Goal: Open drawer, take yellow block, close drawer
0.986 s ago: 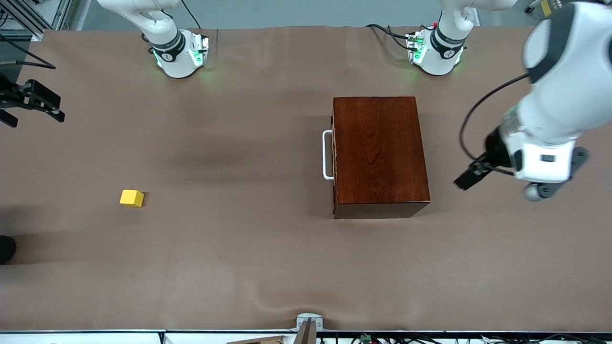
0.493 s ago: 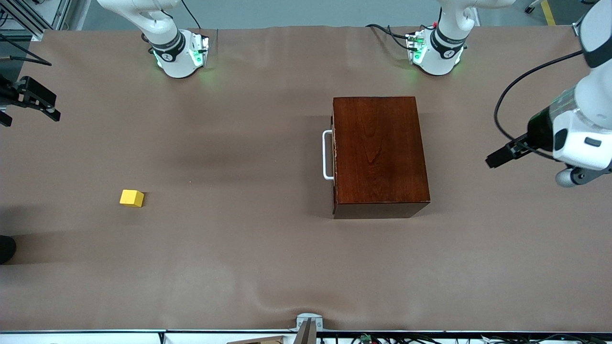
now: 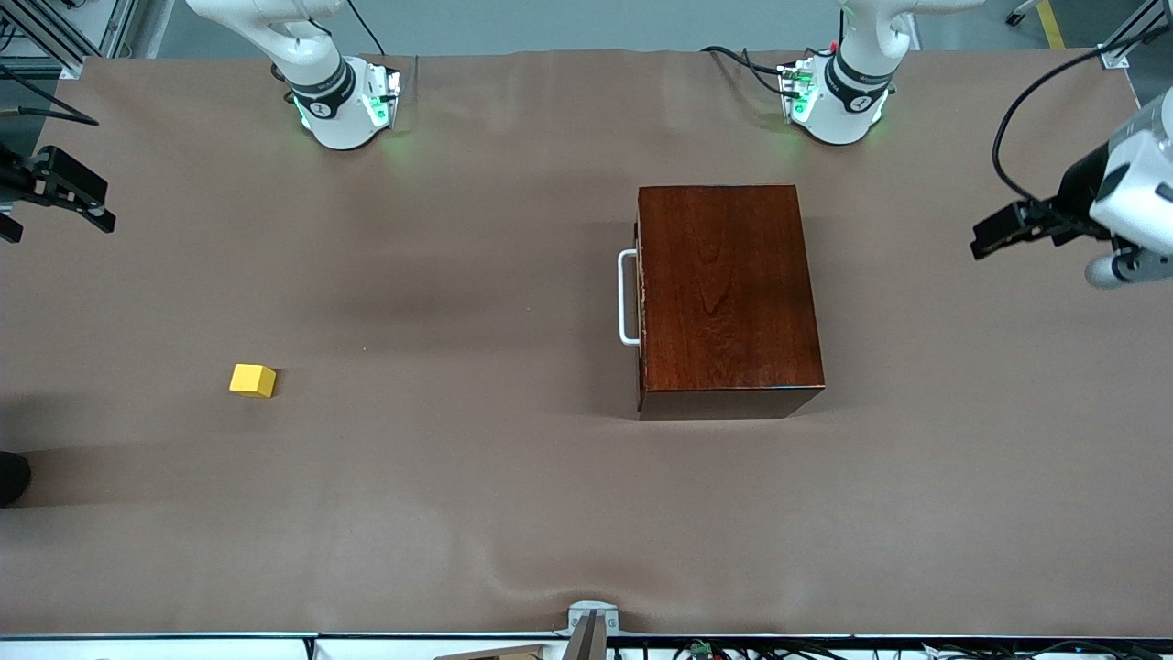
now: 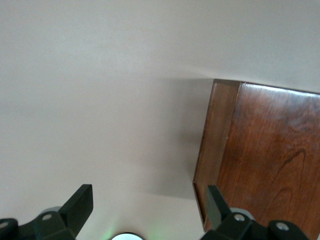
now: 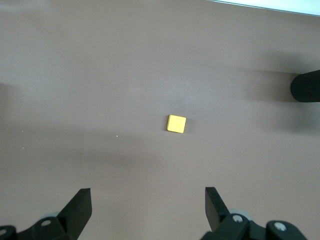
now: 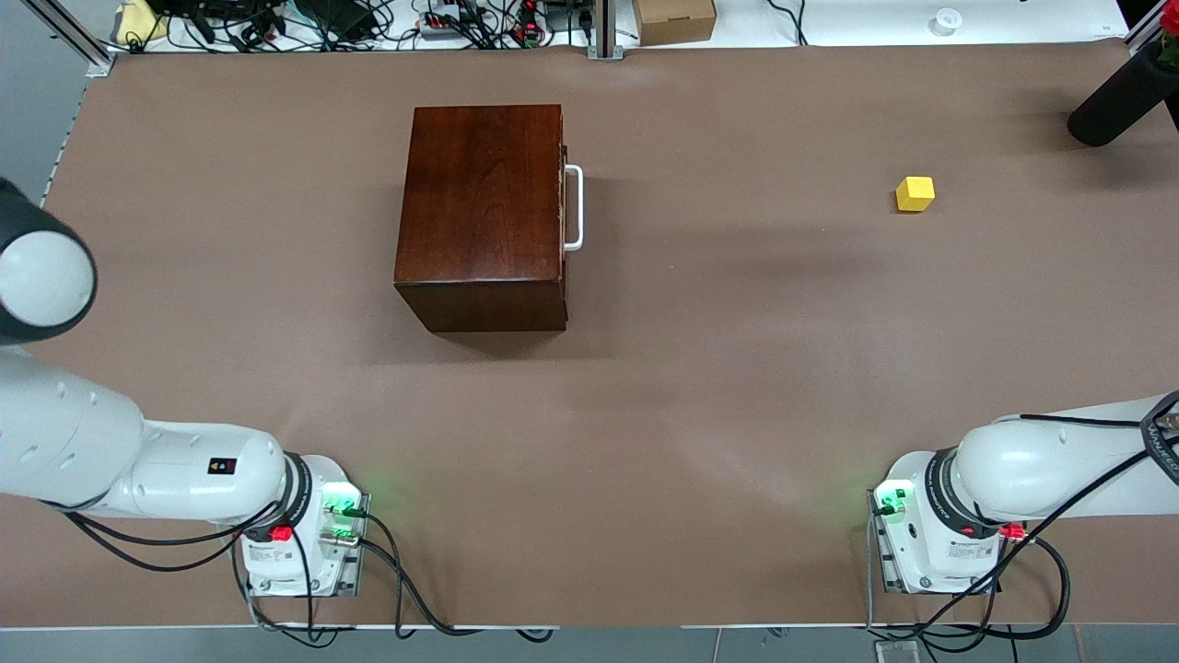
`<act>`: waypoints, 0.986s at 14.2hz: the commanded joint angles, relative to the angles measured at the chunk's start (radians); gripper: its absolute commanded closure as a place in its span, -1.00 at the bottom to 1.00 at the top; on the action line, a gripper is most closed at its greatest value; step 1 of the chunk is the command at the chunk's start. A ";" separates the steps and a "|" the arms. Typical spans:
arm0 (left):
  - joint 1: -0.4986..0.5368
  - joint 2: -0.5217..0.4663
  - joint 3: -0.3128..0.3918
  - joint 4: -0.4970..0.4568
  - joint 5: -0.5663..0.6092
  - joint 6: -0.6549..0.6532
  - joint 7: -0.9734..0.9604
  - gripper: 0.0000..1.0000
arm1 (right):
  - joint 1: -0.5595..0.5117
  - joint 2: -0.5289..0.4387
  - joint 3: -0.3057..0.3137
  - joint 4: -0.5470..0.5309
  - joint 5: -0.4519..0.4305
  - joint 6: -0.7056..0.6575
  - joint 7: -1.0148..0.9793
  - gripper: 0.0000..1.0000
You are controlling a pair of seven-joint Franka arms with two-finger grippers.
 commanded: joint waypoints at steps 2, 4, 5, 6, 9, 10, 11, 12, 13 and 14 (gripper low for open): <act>0.061 -0.168 -0.083 -0.170 0.022 0.067 0.025 -1.00 | -0.007 -0.005 0.006 0.005 -0.014 -0.002 -0.005 -1.00; 0.055 -0.197 -0.083 -0.198 0.020 0.072 0.032 -1.00 | -0.007 -0.003 0.006 0.003 -0.013 -0.002 -0.004 -1.00; 0.052 -0.205 -0.083 -0.193 0.020 0.067 0.045 -1.00 | -0.008 -0.003 0.006 0.005 -0.013 -0.002 -0.005 -1.00; 0.050 -0.205 -0.083 -0.184 0.020 0.064 0.046 -1.00 | -0.010 -0.003 0.006 0.005 -0.010 -0.002 -0.005 -1.00; 0.058 -0.178 -0.078 -0.134 0.019 0.063 0.071 -1.00 | -0.004 -0.003 0.007 0.005 -0.007 -0.004 -0.004 -1.00; 0.058 -0.171 -0.077 -0.123 0.019 0.063 0.068 -1.00 | -0.002 -0.003 0.006 0.005 -0.005 -0.002 -0.004 -1.00; 0.058 -0.165 -0.075 -0.120 0.019 0.063 0.068 -1.00 | -0.004 -0.003 0.006 0.006 -0.005 -0.002 -0.005 -1.00; 0.058 -0.162 -0.075 -0.111 0.019 0.063 0.066 -1.00 | -0.005 -0.003 0.006 0.006 -0.007 -0.002 -0.005 -1.00; 0.056 -0.152 -0.075 -0.106 0.020 0.061 0.066 -1.00 | -0.010 -0.003 0.006 0.005 -0.005 -0.004 -0.007 -1.00; 0.056 -0.151 -0.075 -0.104 0.020 0.054 0.066 -1.00 | -0.014 -0.003 0.004 0.005 -0.005 -0.004 -0.008 -1.00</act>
